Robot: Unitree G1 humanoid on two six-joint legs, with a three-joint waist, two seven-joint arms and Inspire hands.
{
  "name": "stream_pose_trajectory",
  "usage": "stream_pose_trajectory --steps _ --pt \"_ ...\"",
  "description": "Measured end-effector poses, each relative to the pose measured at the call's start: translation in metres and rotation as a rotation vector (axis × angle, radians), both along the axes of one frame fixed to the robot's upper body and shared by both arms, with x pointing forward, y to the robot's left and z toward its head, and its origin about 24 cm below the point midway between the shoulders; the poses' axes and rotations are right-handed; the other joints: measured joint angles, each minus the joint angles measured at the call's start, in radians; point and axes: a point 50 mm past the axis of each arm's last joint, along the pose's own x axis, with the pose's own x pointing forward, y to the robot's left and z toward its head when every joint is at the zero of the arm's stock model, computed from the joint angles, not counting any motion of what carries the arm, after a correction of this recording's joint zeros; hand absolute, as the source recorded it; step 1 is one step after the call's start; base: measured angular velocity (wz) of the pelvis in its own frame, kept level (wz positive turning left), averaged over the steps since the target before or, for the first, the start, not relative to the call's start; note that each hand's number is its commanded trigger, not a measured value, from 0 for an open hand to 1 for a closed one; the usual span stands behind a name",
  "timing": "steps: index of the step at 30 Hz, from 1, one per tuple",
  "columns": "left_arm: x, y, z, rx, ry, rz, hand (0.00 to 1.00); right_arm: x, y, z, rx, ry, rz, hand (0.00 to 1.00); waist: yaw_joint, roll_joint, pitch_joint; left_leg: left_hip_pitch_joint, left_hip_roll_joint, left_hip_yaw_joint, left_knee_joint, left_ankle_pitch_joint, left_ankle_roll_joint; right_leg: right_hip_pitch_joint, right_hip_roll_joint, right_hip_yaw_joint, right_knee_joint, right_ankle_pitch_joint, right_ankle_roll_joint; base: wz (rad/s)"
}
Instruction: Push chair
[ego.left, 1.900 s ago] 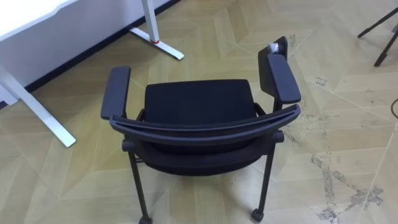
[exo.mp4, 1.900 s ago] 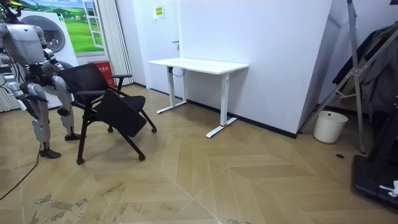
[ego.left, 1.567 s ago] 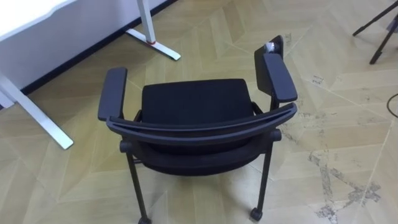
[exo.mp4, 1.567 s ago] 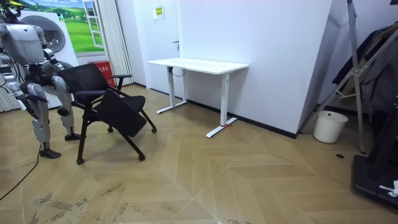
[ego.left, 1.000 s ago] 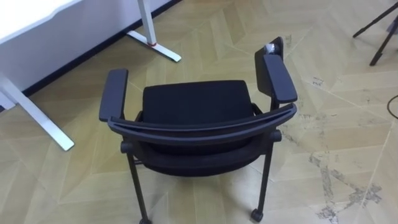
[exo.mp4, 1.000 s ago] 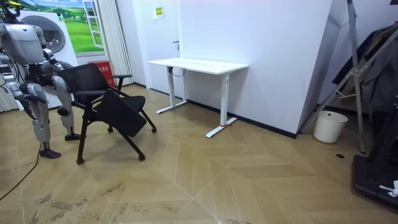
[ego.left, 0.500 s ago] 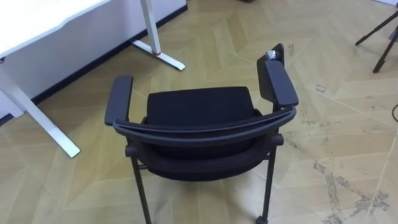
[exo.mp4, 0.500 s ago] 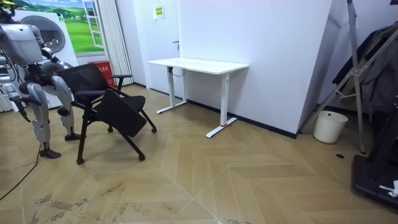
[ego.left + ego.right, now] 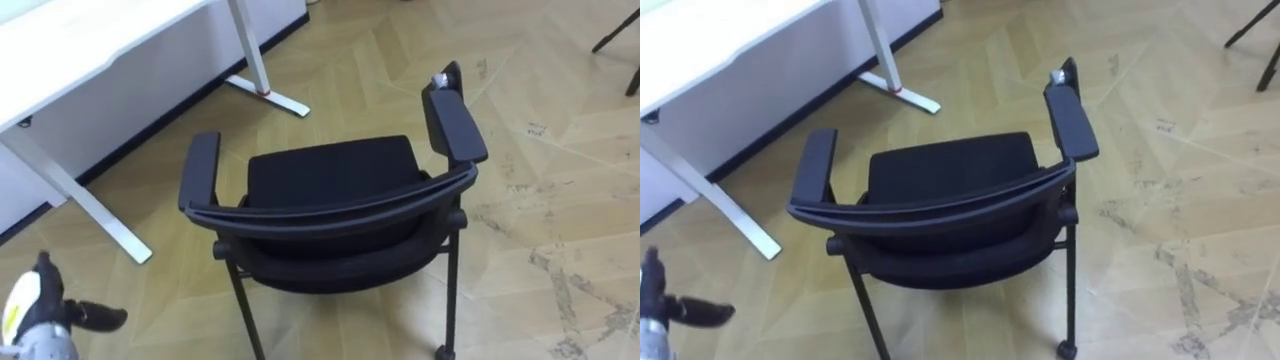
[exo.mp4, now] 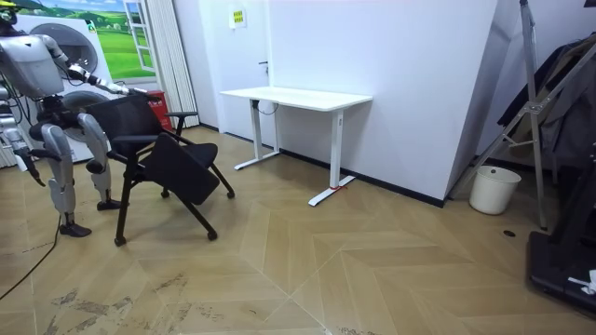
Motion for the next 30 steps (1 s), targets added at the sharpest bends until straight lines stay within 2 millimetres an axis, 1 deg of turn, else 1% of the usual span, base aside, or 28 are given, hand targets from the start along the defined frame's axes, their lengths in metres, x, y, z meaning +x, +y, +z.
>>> stream_pose_trajectory --steps 2,3,5,8,9,11,12,14,17,18,19,21,23,25,28,30 --pt "0.007 -0.004 0.006 0.027 -0.005 -0.037 0.0 0.002 0.0 0.0 -0.002 -0.006 0.001 0.0 -0.008 0.0 -0.0004 -0.008 -0.001 -0.01 0.005 0.0 0.0 0.001 0.0 -0.004 0.001 0.0 0.0 0.13" --pt "0.014 -0.01 0.013 0.047 -0.021 -0.072 0.0 0.002 0.0 0.0 -0.001 -0.005 0.001 0.0 -0.016 -0.003 0.0008 -0.012 -0.001 -0.019 0.007 0.0 0.0 0.0 0.001 -0.005 0.001 0.0 0.0 0.19" --pt "0.024 -0.018 0.024 0.071 -0.062 -0.125 0.0 0.003 0.001 0.0 0.003 -0.004 0.0 0.0 -0.019 -0.003 0.0009 -0.014 -0.001 -0.025 0.007 0.0 0.0 -0.004 0.003 -0.006 0.001 0.0 0.0 0.11" --pt "0.032 -0.029 0.034 0.124 -0.091 -0.203 0.0 0.006 0.001 0.0 0.004 -0.009 0.002 0.0 -0.029 0.0 -0.0014 -0.012 -0.001 -0.026 0.006 0.0 0.0 -0.002 0.003 -0.007 0.0 -0.003 -0.001 0.01" --pt "0.035 -0.034 0.036 0.14 -0.096 -0.231 0.0 0.006 0.002 0.0 0.004 -0.006 0.012 0.0 -0.032 0.0 -0.0011 -0.012 -0.001 -0.026 0.006 0.0 0.0 -0.001 0.003 -0.007 -0.001 -0.003 -0.001 0.0" --pt "0.038 -0.042 0.036 0.167 -0.084 -0.281 0.0 0.005 0.003 -0.001 0.003 0.004 0.03 0.0 -0.036 0.003 -0.0018 -0.011 -0.001 -0.026 0.006 0.0 0.0 0.006 0.003 -0.007 0.0 -0.003 -0.001 0.0" --pt "0.038 -0.047 0.033 0.176 -0.061 -0.311 0.0 0.005 0.004 -0.001 0.004 0.006 0.038 0.0 -0.047 0.003 -0.0003 -0.007 -0.001 -0.026 0.006 0.0 0.0 0.005 0.003 -0.007 0.0 -0.003 -0.001 0.0" --pt "0.039 -0.054 0.03 0.204 -0.016 -0.366 0.0 0.006 0.005 -0.001 0.009 0.009 0.05 0.0 -0.054 0.004 0.0001 -0.008 -0.001 -0.026 0.006 0.0 0.0 0.003 0.003 -0.006 0.0 -0.003 -0.001 0.0" --pt "0.041 -0.066 0.025 0.241 0.041 -0.46 0.0 0.006 0.007 -0.003 0.025 0.014 0.018 0.0 -0.065 0.002 0.0019 -0.011 -0.001 -0.027 0.007 0.0 0.0 0.001 0.003 -0.006 0.0 -0.003 -0.001 0.0" --pt "0.042 -0.071 0.027 0.262 0.056 -0.492 0.0 0.006 0.008 -0.003 0.03 0.014 0.018 0.0 -0.073 0.002 0.0019 -0.021 -0.001 -0.029 0.01 0.0 0.0 -0.005 0.003 -0.008 0.0 -0.003 -0.001 0.04" --pt "0.043 -0.073 0.028 0.271 0.059 -0.506 0.0 0.006 0.008 -0.003 0.032 0.014 0.023 0.0 -0.075 0.002 0.0017 -0.028 -0.001 -0.029 0.012 0.0 0.0 -0.011 0.003 -0.008 0.0 -0.003 -0.001 0.04" --pt "0.048 -0.079 0.036 0.323 0.057 -0.554 0.0 0.006 0.009 -0.003 0.034 0.014 0.027 0.0 -0.083 0.002 0.0018 -0.044 -0.001 -0.03 0.018 0.0 0.0 -0.019 0.003 -0.007 0.001 -0.003 -0.002 0.0" --pt "0.051 -0.082 0.042 0.357 0.053 -0.576 0.0 0.005 0.009 -0.003 0.034 0.018 0.025 0.0 -0.086 0.001 0.0043 -0.045 -0.002 -0.03 0.018 0.0 0.0 -0.02 0.002 -0.007 0.001 -0.003 -0.002 0.0" --pt "0.055 -0.084 0.045 0.363 0.061 -0.592 0.0 0.006 0.009 -0.003 0.031 0.017 0.025 0.0 -0.097 0.001 0.0055 -0.046 -0.002 -0.03 0.017 0.0 0.0 -0.02 0.002 -0.007 0.001 -0.003 -0.002 0.0" --pt "0.06 -0.087 0.051 0.35 0.079 -0.615 0.0 0.011 0.008 -0.002 0.024 0.006 0.026 0.0 -0.106 0.011 0.0096 -0.05 -0.002 -0.03 0.015 0.0 0.0 -0.026 0.002 -0.006 0.001 -0.003 -0.002 0.0" --pt "0.063 -0.094 0.056 0.353 0.086 -0.656 0.0 0.012 0.008 -0.002 0.022 0.006 0.029 0.0 -0.107 0.018 0.0095 -0.051 -0.002 -0.03 0.014 0.0 0.0 -0.029 0.002 -0.003 0.001 -0.003 -0.002 0.0"
